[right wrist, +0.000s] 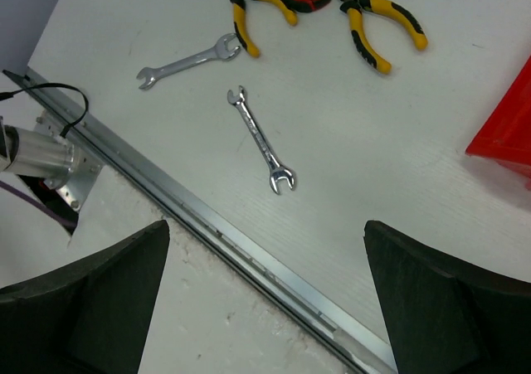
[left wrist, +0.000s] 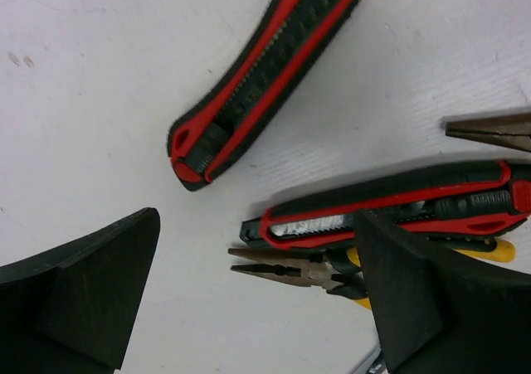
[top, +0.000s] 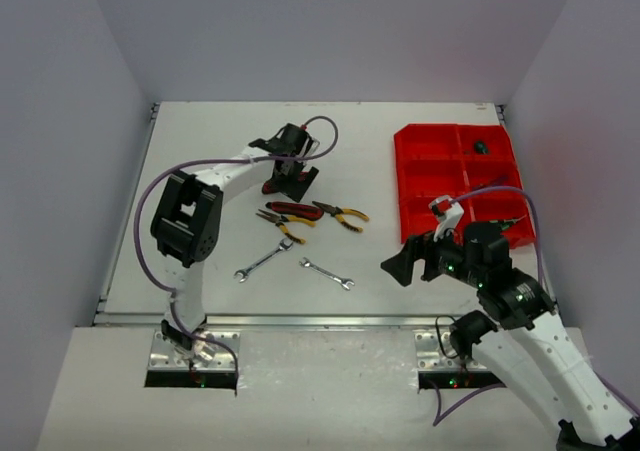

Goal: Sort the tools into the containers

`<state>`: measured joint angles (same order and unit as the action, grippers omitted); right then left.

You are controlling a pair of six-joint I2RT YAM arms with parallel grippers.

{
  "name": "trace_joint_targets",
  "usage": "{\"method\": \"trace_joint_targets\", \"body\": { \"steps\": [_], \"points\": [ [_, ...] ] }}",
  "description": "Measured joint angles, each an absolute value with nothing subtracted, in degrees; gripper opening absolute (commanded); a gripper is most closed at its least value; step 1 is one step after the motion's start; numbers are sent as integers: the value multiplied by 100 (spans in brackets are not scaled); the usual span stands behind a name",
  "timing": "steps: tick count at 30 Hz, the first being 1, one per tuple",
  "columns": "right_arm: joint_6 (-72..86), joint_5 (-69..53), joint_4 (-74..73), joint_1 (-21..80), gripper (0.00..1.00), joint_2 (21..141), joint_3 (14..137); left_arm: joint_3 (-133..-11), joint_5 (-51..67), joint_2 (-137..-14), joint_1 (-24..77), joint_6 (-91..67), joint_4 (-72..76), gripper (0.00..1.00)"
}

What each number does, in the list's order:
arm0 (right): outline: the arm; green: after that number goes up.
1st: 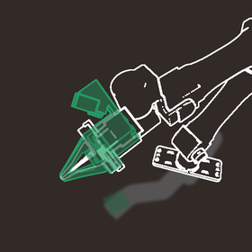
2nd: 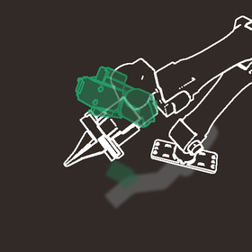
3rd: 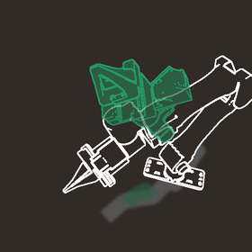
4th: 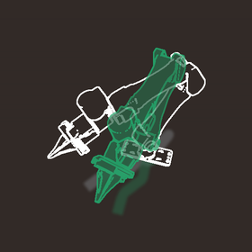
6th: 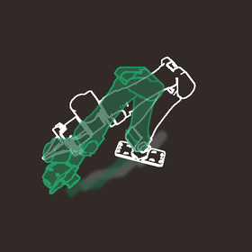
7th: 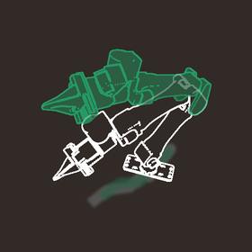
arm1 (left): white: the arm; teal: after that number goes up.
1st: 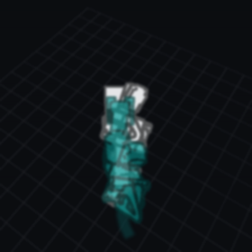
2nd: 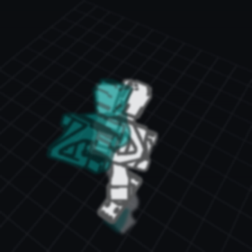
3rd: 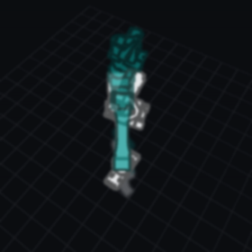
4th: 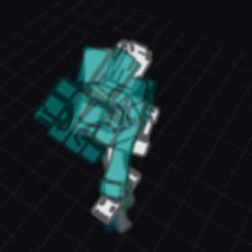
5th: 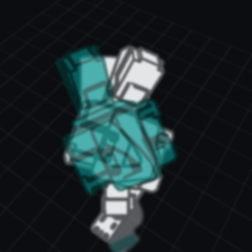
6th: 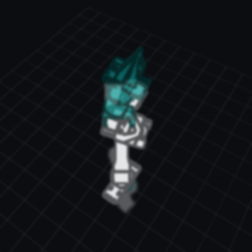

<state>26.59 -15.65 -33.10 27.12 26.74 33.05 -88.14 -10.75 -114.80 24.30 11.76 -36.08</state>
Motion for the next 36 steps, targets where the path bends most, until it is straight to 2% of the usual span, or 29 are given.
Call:
{"method": "trace_joint_targets", "body": {
  "steps": [12, 15, 18, 23, 24, 28, 31, 36],
  "points": [
    [2629, -1816, -3719, 2715, 99, 2296, 3242, -9365, 490, -12284, 1508, 1279, -3629, 98],
    [2655, -1853, -3738, 2714, 99, 2240, 3242, -9463, 554, -12415, 1498, 1276, -3664, 93],
    [2694, -1895, -3736, 2714, 99, 2231, 3242, -9648, 601, -12614, 1500, 1245, -3703, 80],
    [2741, -1954, -3733, 2714, 99, 2202, 3242, -10006, 595, -12866, 1507, 1155, -3731, 49],
    [2752, -1959, -3727, 2714, 99, 2202, 3242, -10021, 597, -12873, 1507, 1157, -3717, 48],
    [2825, -1973, -3599, 2714, 99, 2203, 3201, -10049, 595, -12898, 1507, 1089, -3687, 31],
    [2871, -2007, -3519, 2715, 99, 2221, 3142, -10051, 613, -12903, 1522, 1049, -3659, 0],
    [2975, -2093, -3302, 2714, 99, 2266, 3025, -10051, 618, -12902, 1529, 958, -3625, 0]
  ]
}}
